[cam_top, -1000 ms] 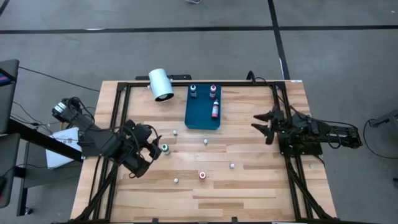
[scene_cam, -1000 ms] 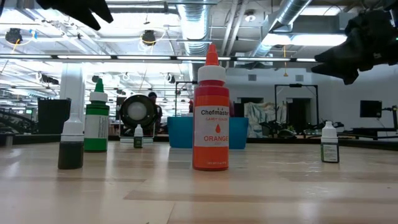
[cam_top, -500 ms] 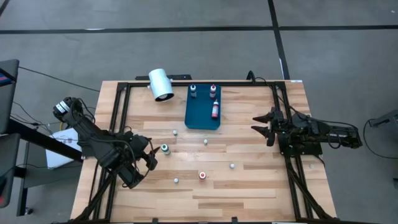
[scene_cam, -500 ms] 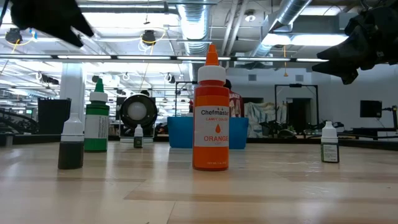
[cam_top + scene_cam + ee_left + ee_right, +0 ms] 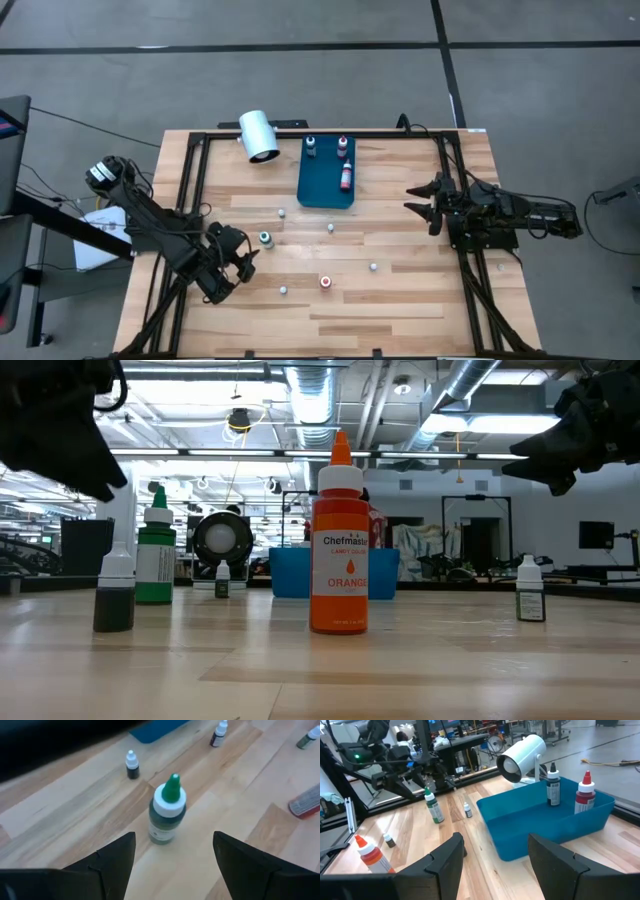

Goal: Pick & Place food coloring
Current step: Put the large green food coloring bottle into the blue bin

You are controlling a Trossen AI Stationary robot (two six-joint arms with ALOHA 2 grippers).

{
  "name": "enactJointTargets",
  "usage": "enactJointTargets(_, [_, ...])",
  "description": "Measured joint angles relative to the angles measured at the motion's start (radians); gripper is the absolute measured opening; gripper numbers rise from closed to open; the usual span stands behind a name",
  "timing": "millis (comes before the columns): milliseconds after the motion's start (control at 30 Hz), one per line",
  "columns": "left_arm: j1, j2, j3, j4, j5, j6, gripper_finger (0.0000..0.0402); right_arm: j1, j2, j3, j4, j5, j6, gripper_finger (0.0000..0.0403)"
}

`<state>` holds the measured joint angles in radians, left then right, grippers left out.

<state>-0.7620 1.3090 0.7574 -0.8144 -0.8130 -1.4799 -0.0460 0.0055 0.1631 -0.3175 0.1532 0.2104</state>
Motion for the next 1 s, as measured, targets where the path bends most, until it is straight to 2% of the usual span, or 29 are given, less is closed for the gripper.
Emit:
enactJointTargets(267, [0.019, 0.0, -0.042, 0.055, -0.027, 0.009, 0.0258, 0.0, 0.0, 0.0, -0.004, 0.0, 0.0, 0.0207])
enactJointTargets(400, [0.056, 0.0, -0.041, 0.122, -0.023, 0.088, 0.0258, 0.0, 0.0, 0.0, -0.004, 0.002, 0.0, 0.0207])
enactJointTargets(567, [0.129, -0.008, -0.04, 0.207, 0.06, 0.205, 0.0258, 0.0, 0.0, 0.0, -0.004, 0.002, 0.0, 0.0207])
enactJointTargets(1000, [0.286, -0.008, -0.04, 0.204, 0.162, 0.351, 0.0258, 0.0, 0.0, 0.0, -0.004, 0.002, 0.0, 0.0207])
